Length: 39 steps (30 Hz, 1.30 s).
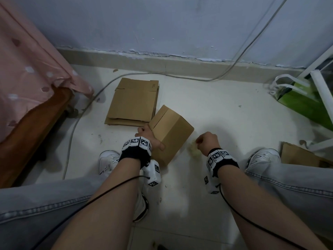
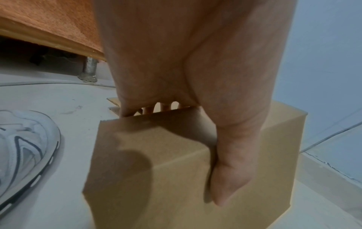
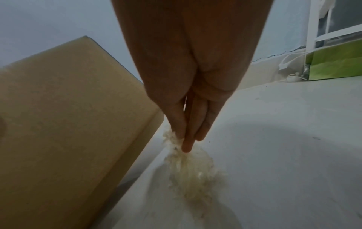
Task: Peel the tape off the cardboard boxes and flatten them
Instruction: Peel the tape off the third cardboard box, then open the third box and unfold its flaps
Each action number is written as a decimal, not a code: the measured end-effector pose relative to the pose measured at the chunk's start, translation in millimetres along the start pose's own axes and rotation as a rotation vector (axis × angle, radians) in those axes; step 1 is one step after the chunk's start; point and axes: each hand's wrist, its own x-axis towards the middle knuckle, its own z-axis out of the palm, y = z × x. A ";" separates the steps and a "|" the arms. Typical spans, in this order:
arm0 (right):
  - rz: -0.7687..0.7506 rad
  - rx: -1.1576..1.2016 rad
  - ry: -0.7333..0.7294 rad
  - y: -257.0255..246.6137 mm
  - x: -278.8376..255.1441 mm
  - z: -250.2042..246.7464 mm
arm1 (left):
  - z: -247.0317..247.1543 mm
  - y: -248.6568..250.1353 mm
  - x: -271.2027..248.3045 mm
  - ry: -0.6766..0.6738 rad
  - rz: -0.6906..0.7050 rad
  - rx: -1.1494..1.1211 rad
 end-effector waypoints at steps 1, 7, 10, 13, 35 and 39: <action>0.004 -0.022 -0.048 -1.7 -2.0 1.4 | -0.2 -0.1 0.0 -0.001 -0.001 0.003; -0.005 -0.104 -0.189 -13.7 -4.3 2.9 | 0.2 -0.8 1.6 -0.009 -0.003 0.021; 0.029 -0.119 -0.167 -15.6 3.3 -1.0 | 0.8 -0.4 2.1 -0.011 0.000 0.021; 0.054 -0.162 -0.152 -15.1 9.7 -12.9 | 1.7 -1.2 2.1 -0.015 -0.004 0.018; 0.305 0.251 0.052 -41.8 -5.4 -35.4 | 5.5 -1.8 -6.4 0.009 -0.059 -0.052; 0.175 0.533 -0.320 -91.9 -19.8 -36.7 | -2.7 4.7 -13.8 -0.028 -0.052 -0.122</action>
